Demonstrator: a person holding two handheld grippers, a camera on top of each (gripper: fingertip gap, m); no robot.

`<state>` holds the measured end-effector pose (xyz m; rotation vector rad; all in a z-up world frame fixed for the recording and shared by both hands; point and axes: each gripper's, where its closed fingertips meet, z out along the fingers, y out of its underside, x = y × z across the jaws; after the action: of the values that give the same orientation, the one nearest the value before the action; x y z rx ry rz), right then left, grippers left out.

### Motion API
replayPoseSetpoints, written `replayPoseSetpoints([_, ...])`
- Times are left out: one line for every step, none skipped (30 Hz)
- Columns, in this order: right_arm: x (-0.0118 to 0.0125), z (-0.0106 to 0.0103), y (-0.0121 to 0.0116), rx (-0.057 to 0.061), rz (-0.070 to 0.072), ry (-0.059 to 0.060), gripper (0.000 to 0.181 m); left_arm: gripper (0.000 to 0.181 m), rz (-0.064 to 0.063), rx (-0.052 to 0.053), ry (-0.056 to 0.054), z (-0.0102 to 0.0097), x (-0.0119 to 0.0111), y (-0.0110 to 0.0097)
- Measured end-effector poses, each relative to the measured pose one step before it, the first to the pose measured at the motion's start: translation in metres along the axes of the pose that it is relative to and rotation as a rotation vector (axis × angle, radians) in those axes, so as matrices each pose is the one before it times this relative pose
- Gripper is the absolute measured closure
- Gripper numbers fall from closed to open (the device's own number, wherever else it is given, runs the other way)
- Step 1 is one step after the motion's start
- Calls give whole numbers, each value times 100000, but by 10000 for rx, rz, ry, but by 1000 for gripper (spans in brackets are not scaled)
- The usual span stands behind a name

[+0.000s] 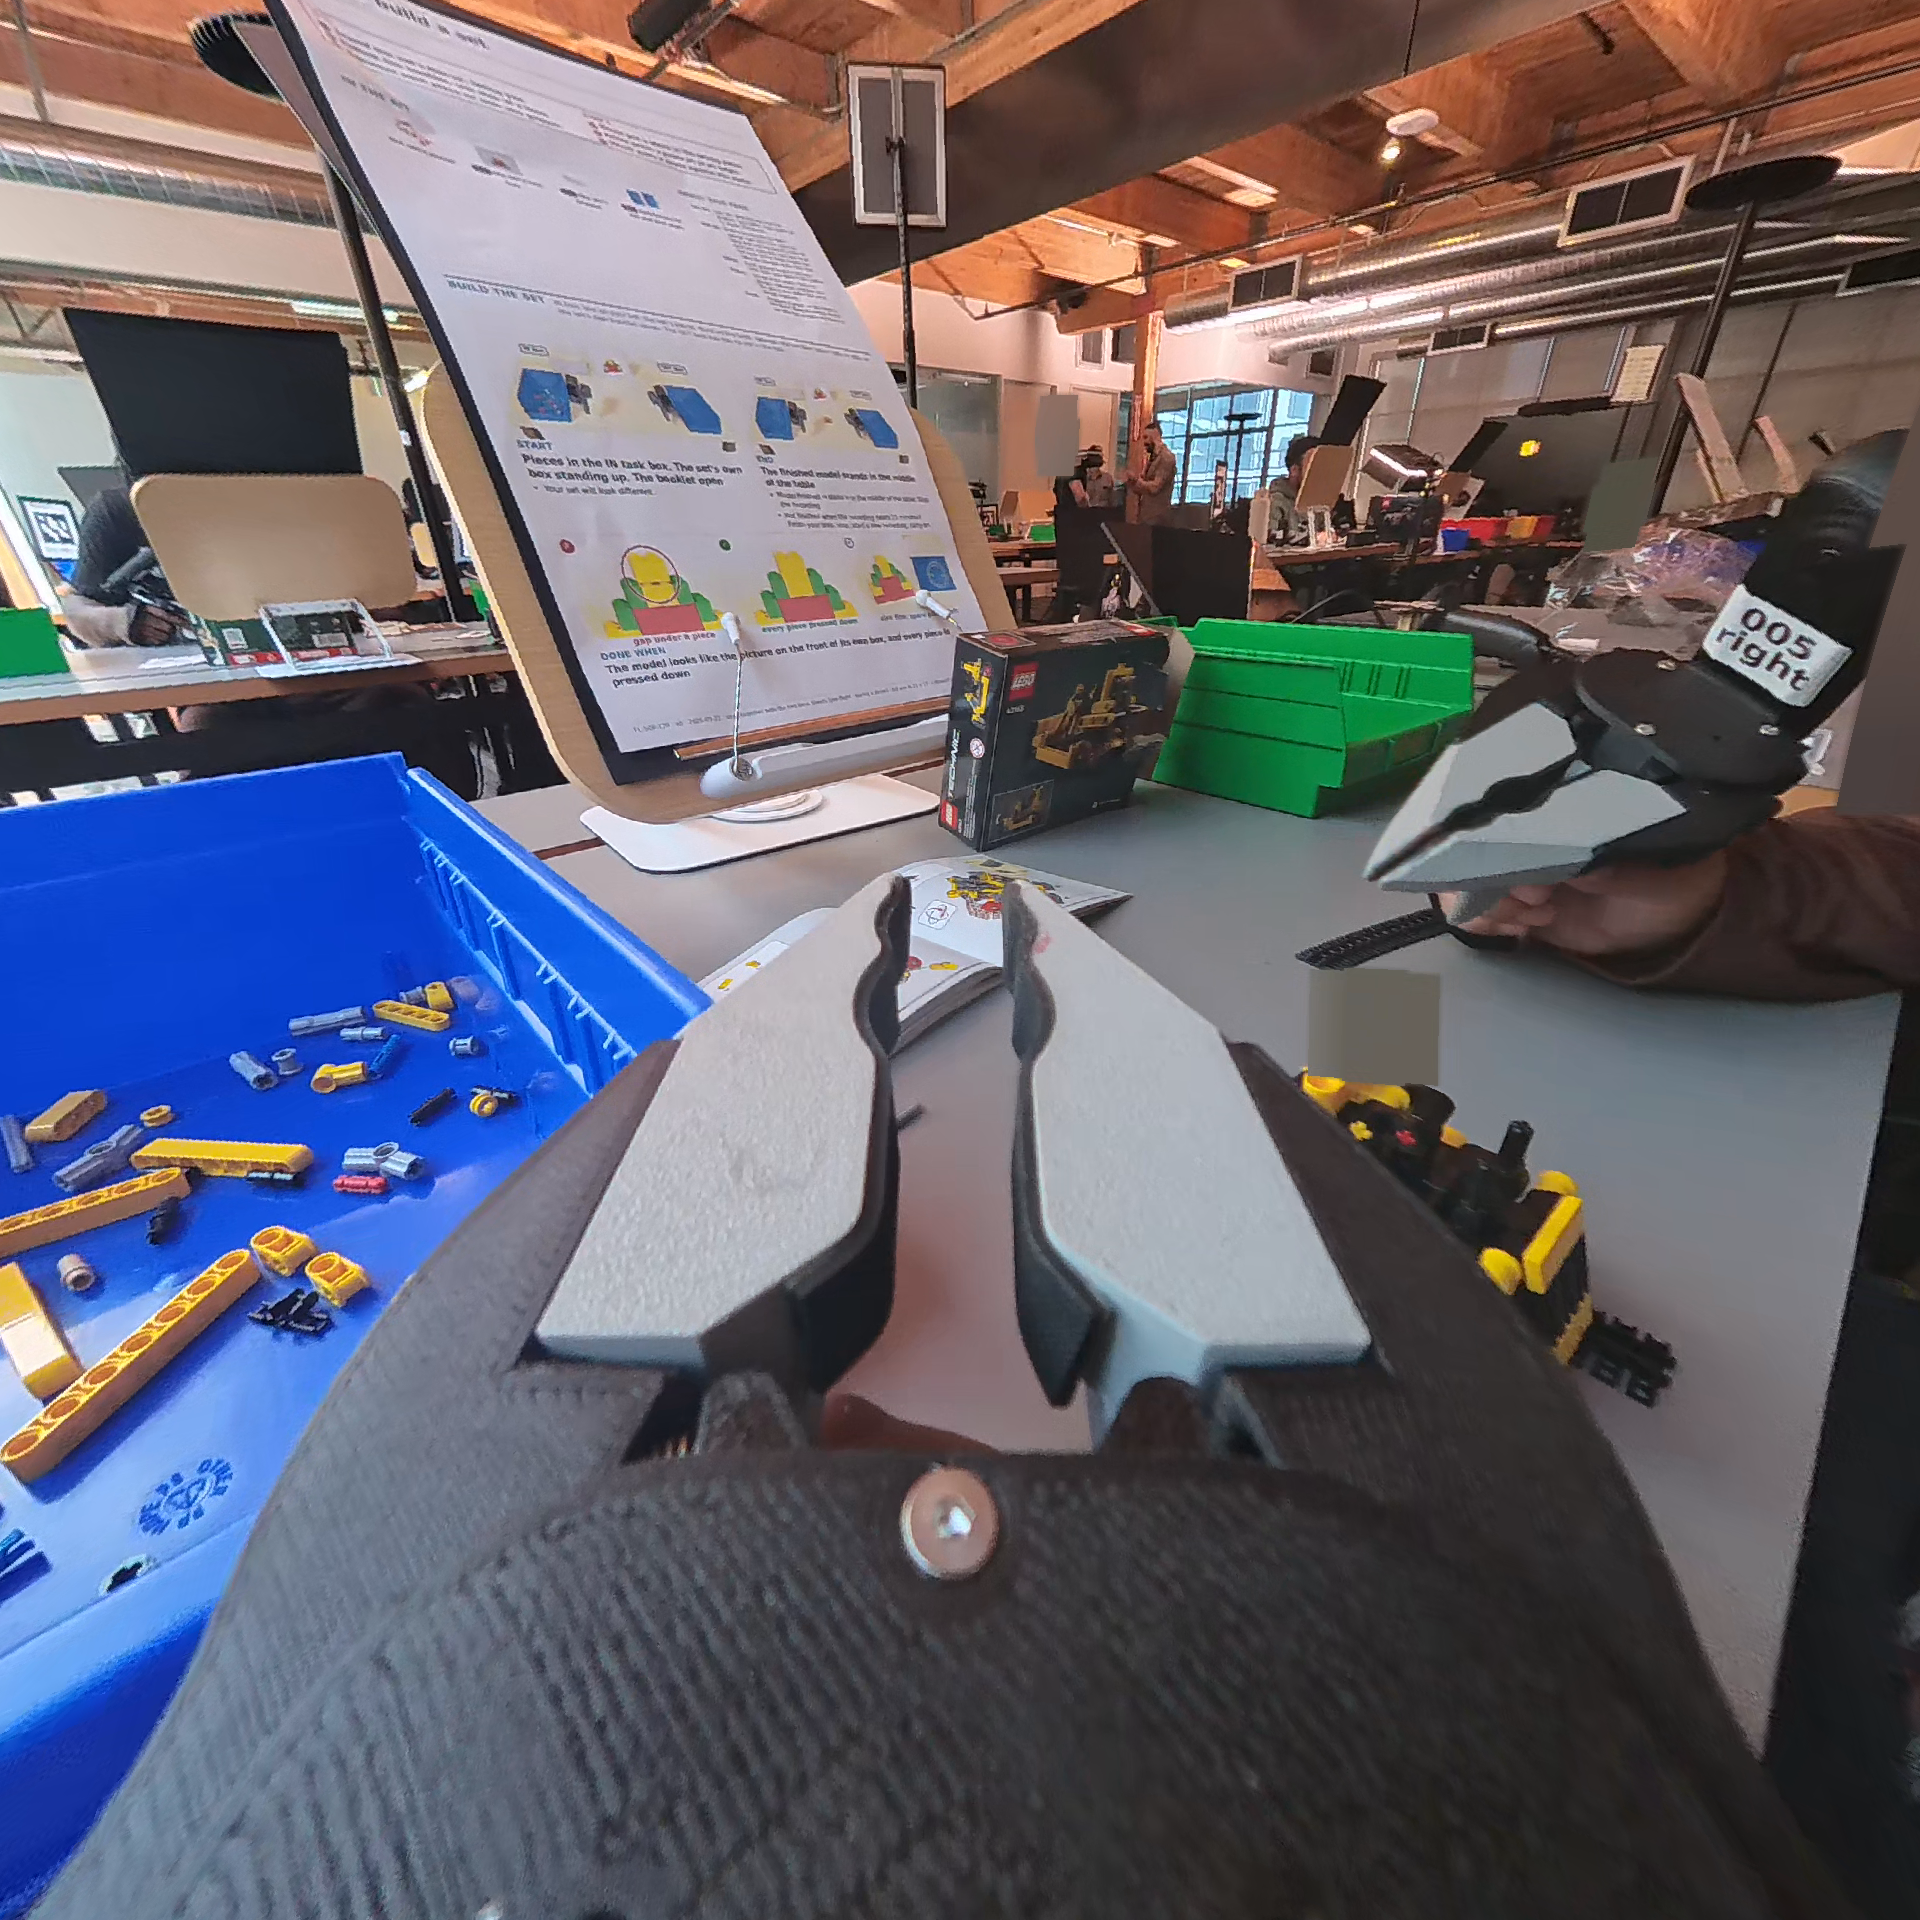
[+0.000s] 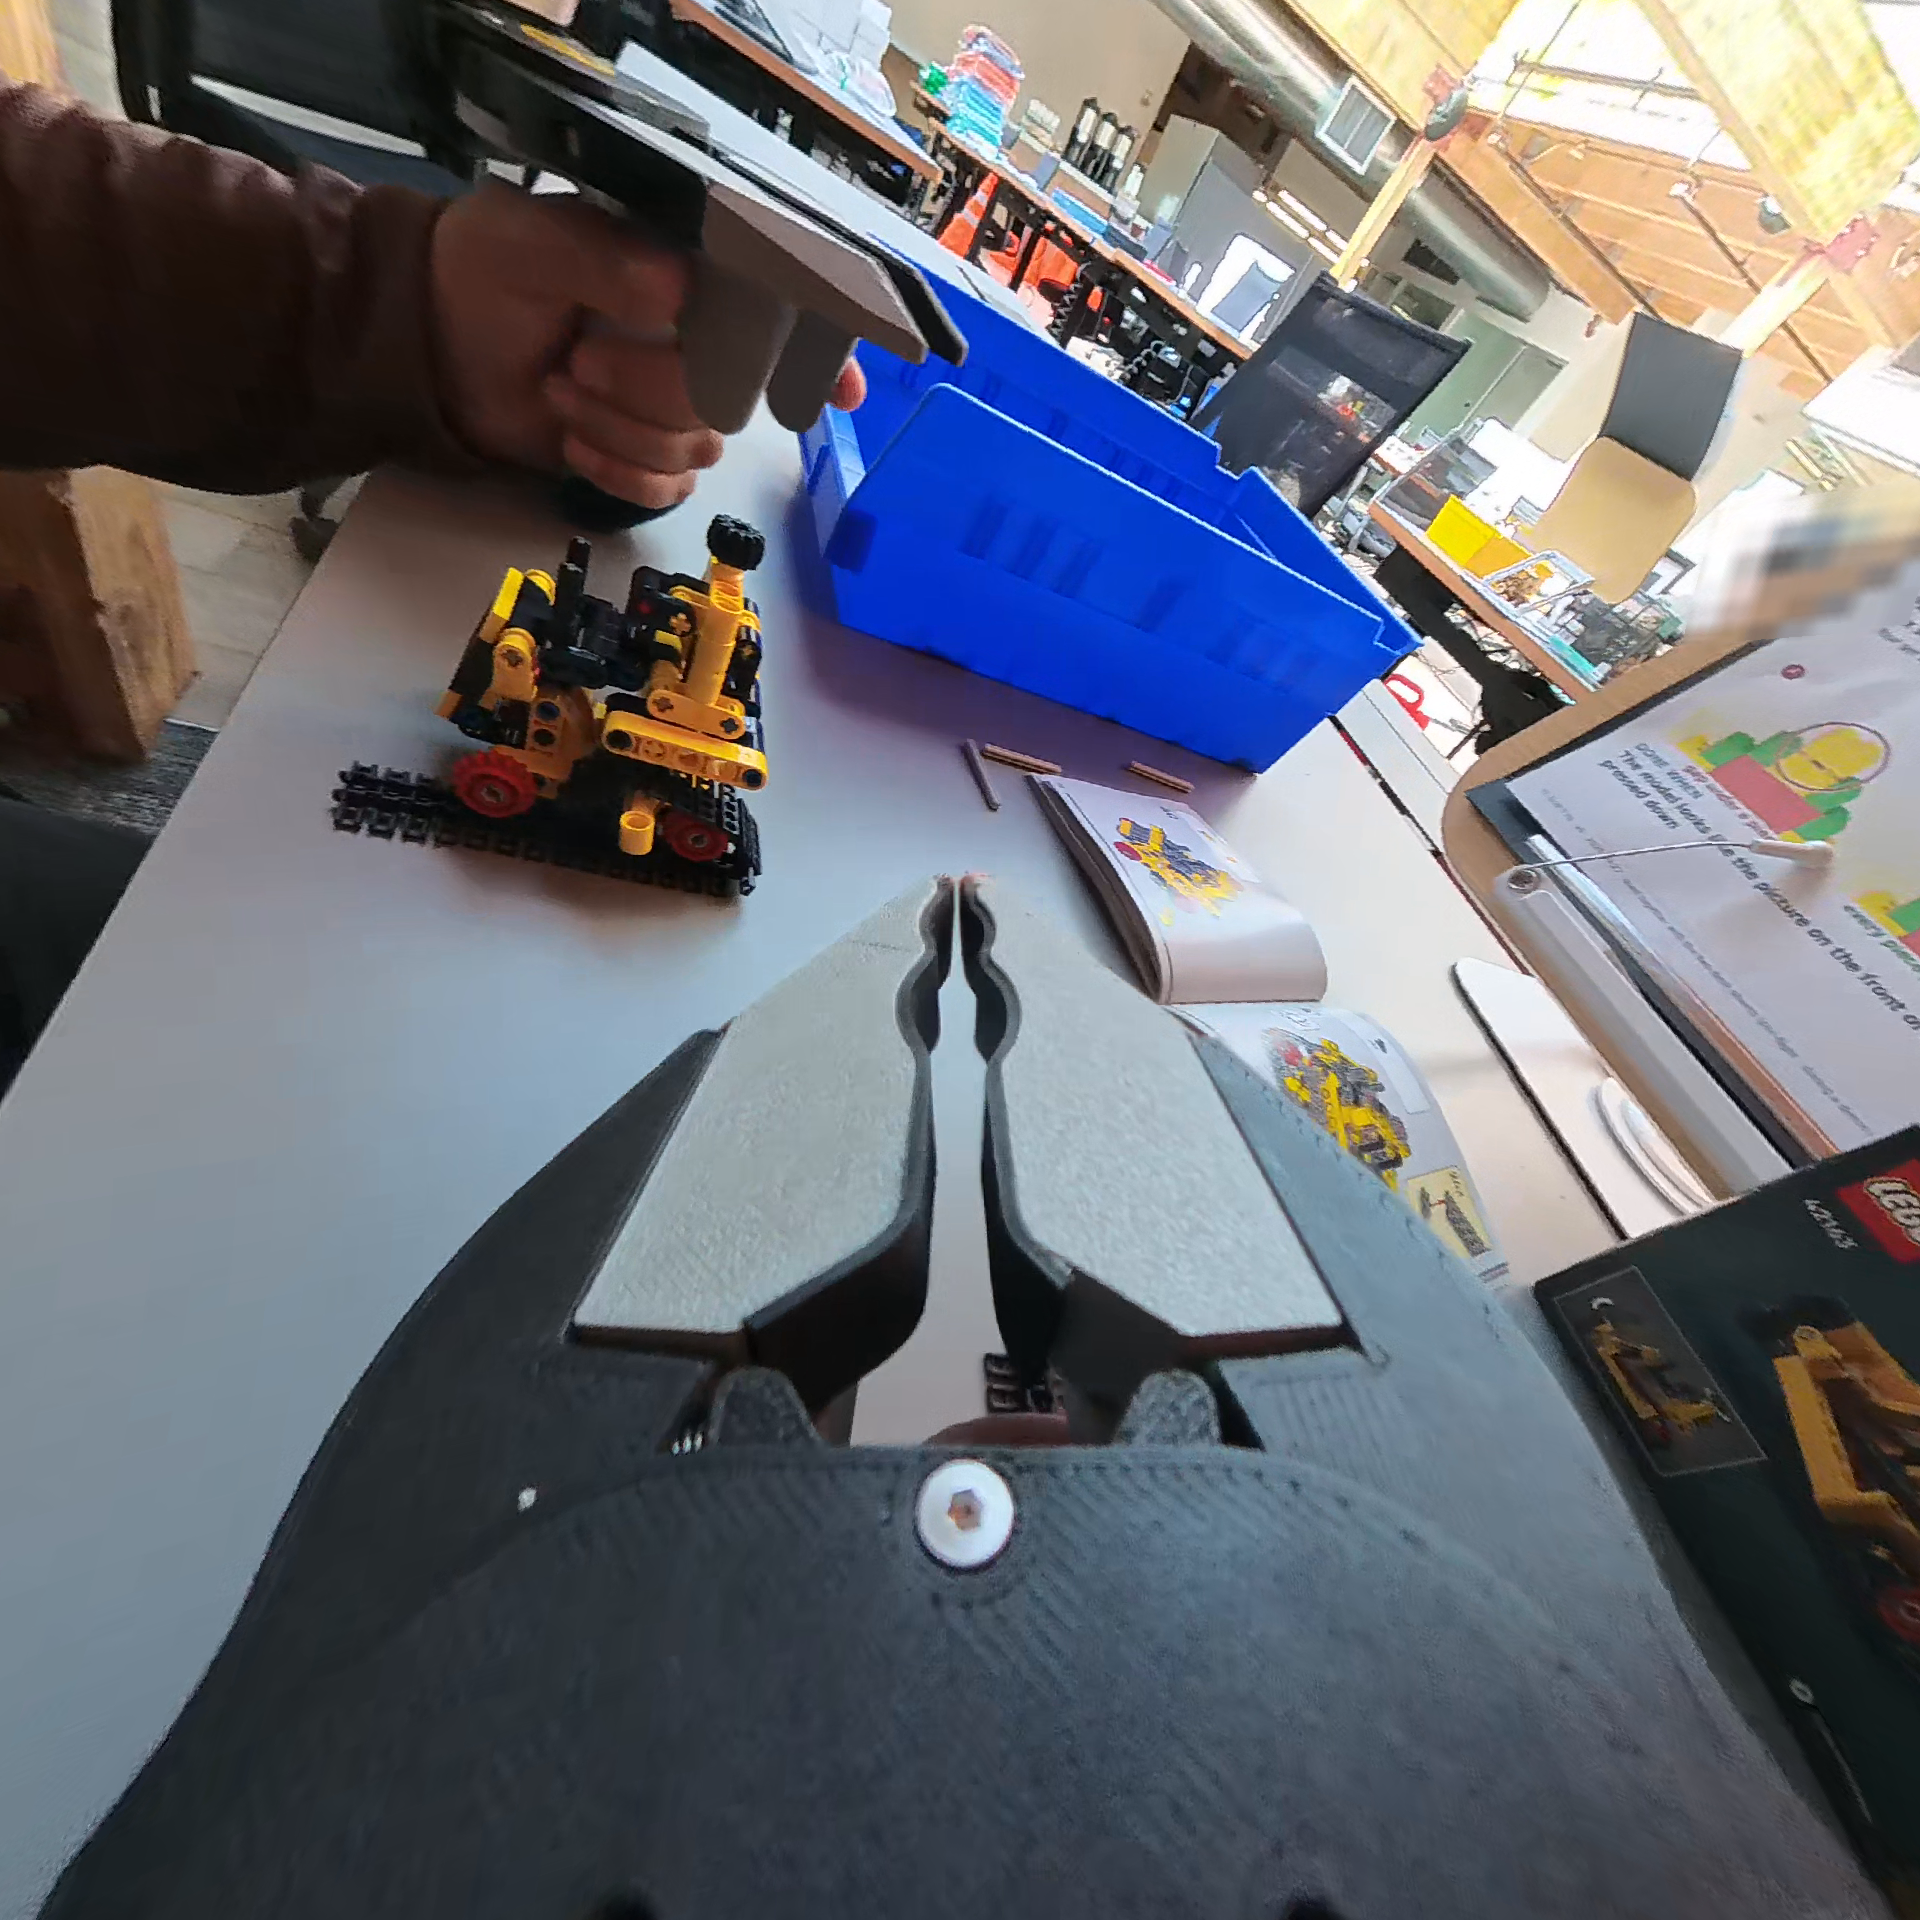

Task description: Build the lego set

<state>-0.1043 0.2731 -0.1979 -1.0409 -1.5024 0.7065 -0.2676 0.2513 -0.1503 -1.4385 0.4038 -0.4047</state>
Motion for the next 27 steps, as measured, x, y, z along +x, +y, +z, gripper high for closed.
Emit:
replayPoseSetpoints([-236,7,54,-34,-8,-144,181,167,40,1,-6,122,-4,19])
replayPoseSetpoints([-250,6,22,-19,-47,-139,181,167,28,-18,21,149,31,39])
replayPoseSetpoints([-249,11,43,-30,-44,-134,181,167,14,-32,36,144,48,49])
replayPoseSetpoints([-318,30,80,-60,-27,-167,181,167,-5,-42,33,99,32,60])
replayPoseSetpoints([-329,31,73,-70,-37,-170,181,166,-9,-9,-2,-3,-10,13])
replayPoseSetpoints([-270,23,26,-44,-66,-101,180,166,15,106,-41,-97,-38,-132])
replayPoseSetpoints([-255,40,30,-52,-76,-82,181,167,45,141,-99,-146,-64,-174])
replayPoseSetpoints([-287,70,53,-79,-66,-104,181,168,80,135,-122,-145,-70,-170])
replayPoseSetpoints([-339,108,32,-80,-59,-129,180,169,100,82,-124,-86,-40,-112])
replayPoseSetpoints([-391,134,0,-80,-58,-154,179,170,104,40,-120,-60,-36,-48])
replayPoseSetpoints([-423,164,-46,-59,-62,-153,178,170,55,3,-95,-41,8,-11])
replayPoseSetpoints([-441,145,-73,-49,-82,-151,177,170,-26,-42,6,-48,137,29])
replayPoseSetpoints([-441,146,-60,-55,-119,-136,176,170,-52,-27,58,-70,233,14])
replayPoseSetpoints([-385,125,-58,-40,-150,-86,176,170,-29,-6,17,-117,237,-17])
replayPoseSetpoints([-286,111,-64,-31,-150,-36,176,169,-21,16,-12,-162,223,-56])
replayPoseSetpoints([-242,127,-40,-34,-127,-35,176,169,-51,11,31,-211,304,-55])
replayPoseSetpoints([-220,146,13,-60,-107,-52,176,168,-103,-17,77,-255,374,-38])
replayPoseSetpoints([-160,171,57,-89,-95,-36,176,166,-142,-25,86,-339,437,-35])
replayPoseSetpoints([-105,179,43,-78,-92,-2,176,165,-152,18,78,-416,507,-97])
replayPoseSetpoints([-99,169,8,-61,-102,2,176,165,-78,11,96,-500,666,-95])
replayPoseSetpoints([-138,165,10,-63,-114,-6,176,165,78,-119,131,-508,902,49])
replayPoseSetpoints([-161,174,38,-80,-134,-12,176,164,240,-241,157,-513,1084,182])
replayPoseSetpoints([-152,180,75,-101,-148,1,175,165,372,-306,226,-476,1298,243])
replayPoseSetpoints([-153,156,99,-113,-152,6,175,166,440,-368,303,-404,1484,376])
replayPoseSetpoints([-132,155,105,-113,-148,11,175,166,402,-418,305,-256,1550,487])
replayPoseSetpoints([-127,130,71,-96,-135,18,175,166,338,-427,269,-84,1509,552])
replayPoseSetpoints([-133,96,51,-74,-133,14,175,166,309,-426,219,127,1433,635])
